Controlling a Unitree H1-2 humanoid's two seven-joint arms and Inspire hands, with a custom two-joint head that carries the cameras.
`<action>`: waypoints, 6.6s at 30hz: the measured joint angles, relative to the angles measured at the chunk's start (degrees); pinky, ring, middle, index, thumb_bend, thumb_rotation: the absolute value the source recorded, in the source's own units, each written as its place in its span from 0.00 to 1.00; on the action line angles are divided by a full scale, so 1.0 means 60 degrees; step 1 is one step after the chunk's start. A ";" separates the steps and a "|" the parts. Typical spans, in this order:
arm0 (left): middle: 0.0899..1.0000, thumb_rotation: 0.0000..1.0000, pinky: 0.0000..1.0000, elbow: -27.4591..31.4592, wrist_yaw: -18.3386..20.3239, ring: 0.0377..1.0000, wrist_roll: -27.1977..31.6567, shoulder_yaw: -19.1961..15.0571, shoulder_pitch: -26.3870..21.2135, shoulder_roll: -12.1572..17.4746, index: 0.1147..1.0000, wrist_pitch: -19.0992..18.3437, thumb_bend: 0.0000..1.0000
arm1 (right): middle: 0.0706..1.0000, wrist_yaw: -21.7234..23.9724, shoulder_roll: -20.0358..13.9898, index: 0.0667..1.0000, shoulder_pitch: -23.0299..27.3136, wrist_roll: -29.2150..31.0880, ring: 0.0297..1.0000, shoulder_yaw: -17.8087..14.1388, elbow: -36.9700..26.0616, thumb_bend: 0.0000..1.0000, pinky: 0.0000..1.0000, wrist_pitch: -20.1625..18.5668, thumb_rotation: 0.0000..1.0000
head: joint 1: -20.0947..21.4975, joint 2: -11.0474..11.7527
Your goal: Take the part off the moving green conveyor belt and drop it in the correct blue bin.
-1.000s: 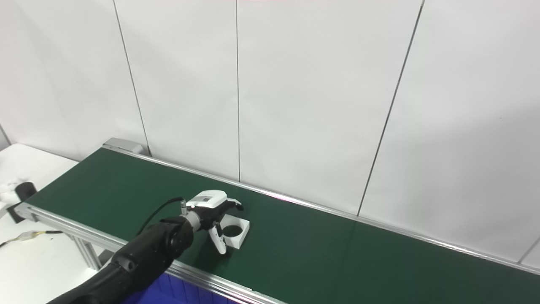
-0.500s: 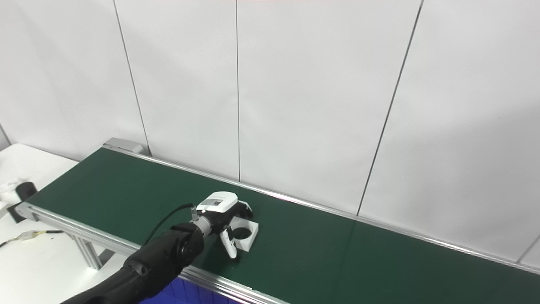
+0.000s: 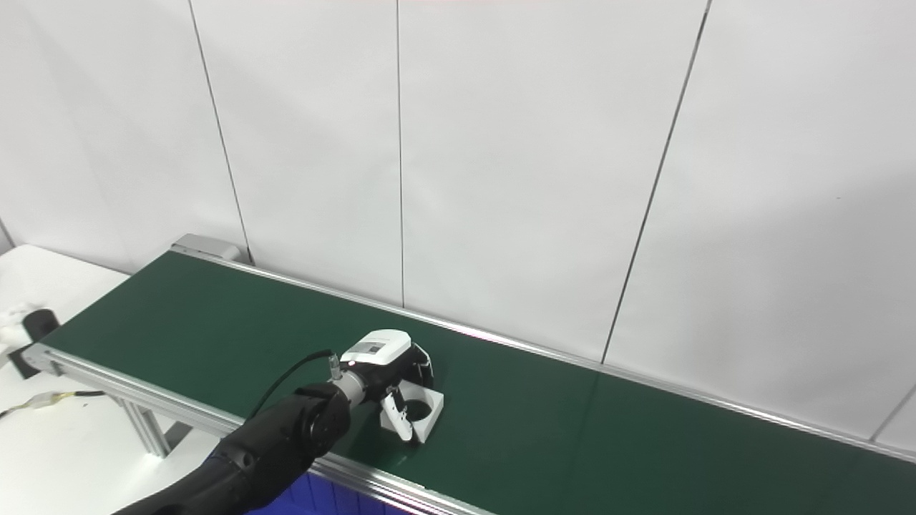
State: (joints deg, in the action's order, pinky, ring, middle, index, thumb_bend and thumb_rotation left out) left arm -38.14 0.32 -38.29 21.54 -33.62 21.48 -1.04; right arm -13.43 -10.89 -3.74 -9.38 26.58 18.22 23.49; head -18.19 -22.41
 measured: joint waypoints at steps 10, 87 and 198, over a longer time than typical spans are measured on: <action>0.49 0.00 0.76 0.0462 0.0312 0.61 0.0202 -0.0142 0.0149 0.0016 0.39 -0.0119 0.52 | 0.80 0.0000 -0.0002 0.90 0.0003 -0.0005 0.78 0.0000 -0.0050 0.63 0.70 0.0000 0.75 | 0.0059 -0.0029; 0.47 0.00 0.48 1.0218 0.2448 0.46 0.3235 -0.2109 0.5811 -0.0194 0.38 -0.0871 0.50 | 0.77 0.0892 0.0298 0.86 -0.0424 -0.0482 0.75 -0.1245 -0.1326 0.61 0.68 0.0002 0.59 | 0.3237 -0.2944; 0.47 0.00 0.48 1.0216 0.2451 0.46 0.3236 -0.2114 0.5811 -0.0263 0.38 -0.0863 0.50 | 0.77 0.1243 0.0474 0.86 -0.0467 -0.0608 0.75 -0.1548 -0.1377 0.62 0.68 0.0002 0.59 | 0.3237 -0.2988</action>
State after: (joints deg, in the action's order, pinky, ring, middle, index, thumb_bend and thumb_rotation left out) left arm 23.16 15.02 -18.88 8.86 1.25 19.90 -6.22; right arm -5.97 -8.05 -6.55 -13.03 17.29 9.95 23.50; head 1.23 -40.34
